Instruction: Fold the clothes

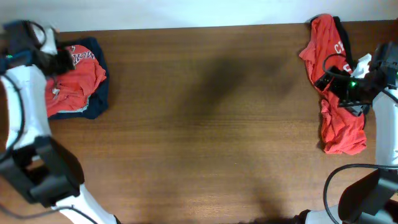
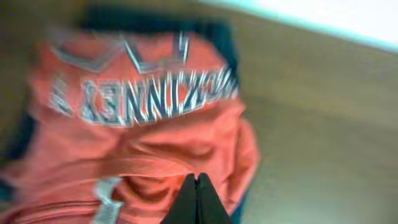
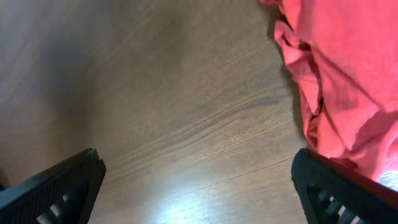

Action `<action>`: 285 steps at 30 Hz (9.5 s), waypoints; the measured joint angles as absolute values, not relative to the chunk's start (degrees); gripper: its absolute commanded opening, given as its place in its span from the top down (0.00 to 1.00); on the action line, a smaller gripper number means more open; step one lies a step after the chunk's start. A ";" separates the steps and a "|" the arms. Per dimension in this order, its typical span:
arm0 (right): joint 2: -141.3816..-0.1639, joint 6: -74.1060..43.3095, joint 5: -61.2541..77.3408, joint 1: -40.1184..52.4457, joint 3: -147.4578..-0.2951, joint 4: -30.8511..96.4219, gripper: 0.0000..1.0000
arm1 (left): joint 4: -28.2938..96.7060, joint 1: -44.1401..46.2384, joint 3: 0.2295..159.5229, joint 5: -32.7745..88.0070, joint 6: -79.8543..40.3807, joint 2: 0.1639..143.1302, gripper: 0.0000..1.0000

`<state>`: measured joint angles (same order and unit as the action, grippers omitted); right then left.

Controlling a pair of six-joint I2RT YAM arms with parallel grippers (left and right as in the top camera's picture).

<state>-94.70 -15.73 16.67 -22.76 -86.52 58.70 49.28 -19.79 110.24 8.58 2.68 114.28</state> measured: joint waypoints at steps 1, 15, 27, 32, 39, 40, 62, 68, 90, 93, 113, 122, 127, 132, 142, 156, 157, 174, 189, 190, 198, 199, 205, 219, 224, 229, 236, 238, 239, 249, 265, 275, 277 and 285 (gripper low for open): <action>-94.70 -15.14 16.67 -22.76 -87.66 59.07 0.01 | 50.06 -19.77 111.28 8.64 2.68 112.64 0.99; -89.60 -1.87 15.14 -22.76 -127.33 84.82 0.01 | 57.63 -19.77 113.80 13.23 2.11 94.61 0.01; -72.10 0.78 8.84 -22.76 -134.80 92.36 0.01 | 62.94 -19.70 113.84 14.70 2.11 91.88 0.01; -66.28 1.08 7.94 -22.76 -135.11 92.84 0.02 | 62.94 -19.70 113.84 14.81 2.11 91.88 0.01; -65.12 1.30 7.99 -22.76 -135.04 96.77 0.02 | 62.94 -19.70 113.84 14.81 2.11 91.88 0.01; -65.21 1.34 7.99 -22.76 -134.69 96.95 0.02 | 62.98 -19.70 113.84 14.81 2.11 91.88 0.01; -64.31 1.30 8.36 -22.76 -128.14 93.27 0.02 | 62.98 -19.70 113.84 14.81 2.11 91.88 0.01; -53.01 1.26 10.74 -18.55 -102.78 64.55 0.02 | 62.98 -19.70 113.84 14.87 2.11 91.88 0.01; -2.20 -5.96 7.09 -7.66 -8.10 -0.80 0.02 | 63.00 -19.70 113.84 15.03 2.11 91.88 0.01; -0.95 -6.33 5.67 -7.66 -6.48 -0.73 0.02 | 63.00 -19.70 113.84 15.03 2.11 91.88 0.01; -0.84 0.51 3.16 -5.08 -0.60 3.90 0.01 | 63.00 -19.70 113.84 15.03 2.11 91.88 0.01; -0.84 0.69 2.81 -5.08 -0.60 3.92 0.02 | 63.00 -19.70 113.84 15.03 2.11 91.88 0.01; -0.84 0.69 2.81 -5.08 -0.60 3.92 0.02 | 63.00 -19.73 113.84 15.03 2.11 91.88 0.01; -0.84 0.69 2.81 -5.08 -0.60 3.92 0.02 | 63.00 -19.70 113.84 15.03 2.11 91.88 0.01; -0.84 0.69 2.81 -5.08 -0.60 3.92 0.02 | 63.00 -19.70 113.84 15.03 2.11 91.88 0.01; -0.84 0.69 2.79 -5.08 -0.60 3.95 0.01 | 51.90 -11.75 104.49 15.66 2.55 86.85 0.01; -0.84 0.69 2.79 -5.08 -0.60 3.95 0.02 | 47.62 -9.67 101.54 15.84 2.72 85.25 0.01; -0.84 0.69 2.61 -5.08 -0.60 3.92 0.02 | -5.91 2.68 40.53 16.71 3.57 53.58 0.01; -0.73 0.69 2.57 -5.04 -0.60 3.99 0.01 | -19.25 1.50 5.02 12.62 3.62 20.99 0.01; -0.73 0.73 2.55 -5.04 -0.60 3.99 0.02 | -18.00 1.17 4.25 12.51 3.64 19.20 0.01; -0.73 0.73 2.55 -5.04 -0.60 3.99 0.02 | -7.38 -0.75 2.24 11.94 3.62 8.43 0.00; -0.73 0.71 2.55 -5.04 -0.60 3.99 0.02 | -6.07 -0.80 2.22 11.86 3.62 7.16 0.01; -0.73 0.71 2.55 -5.04 -0.60 3.99 0.02 | -1.83 -0.80 1.21 11.51 3.64 1.32 0.01; -0.73 0.69 2.55 -5.04 -0.60 3.99 0.02 | 3.68 -0.84 0.89 10.90 3.64 0.80 0.01; -0.73 0.73 2.55 -5.04 -0.60 3.99 0.02 | 3.68 -0.84 0.89 10.90 3.62 0.80 0.01; -0.73 0.73 2.55 -5.04 -0.60 3.99 0.02 | 3.66 -0.84 0.89 10.90 3.64 0.80 0.00; -0.73 0.71 2.55 -5.04 -0.60 3.99 0.02 | 3.66 -0.84 0.89 10.90 3.64 0.80 0.01; -0.73 0.73 2.55 -5.04 -0.60 3.99 0.02 | 3.68 -0.84 0.89 10.90 3.64 0.80 0.01; -0.73 0.69 2.55 -5.04 -0.60 3.99 0.02 | 3.66 -0.84 0.89 10.90 3.64 0.80 0.01; -0.73 0.71 2.55 -5.04 -0.60 3.99 0.02 | 3.68 -0.84 0.89 10.90 3.64 0.80 0.01; -0.73 0.69 2.55 -5.04 -0.60 3.99 0.02 | 3.66 -0.84 0.89 10.90 3.64 0.80 0.01; -0.73 0.71 2.55 -5.04 -0.60 3.99 0.02 | 3.66 -0.84 0.89 10.90 3.64 0.80 0.01; -0.73 0.71 2.55 -5.04 -0.60 3.99 0.02 | 3.66 -0.84 0.89 10.90 3.64 0.80 0.01; -0.73 0.71 2.55 -5.04 -0.60 3.99 0.02 | 3.68 -0.84 0.89 10.90 3.64 0.80 0.01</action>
<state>-0.73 0.71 2.55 -5.04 -0.60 3.99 3.68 -0.84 0.89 10.90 3.64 0.80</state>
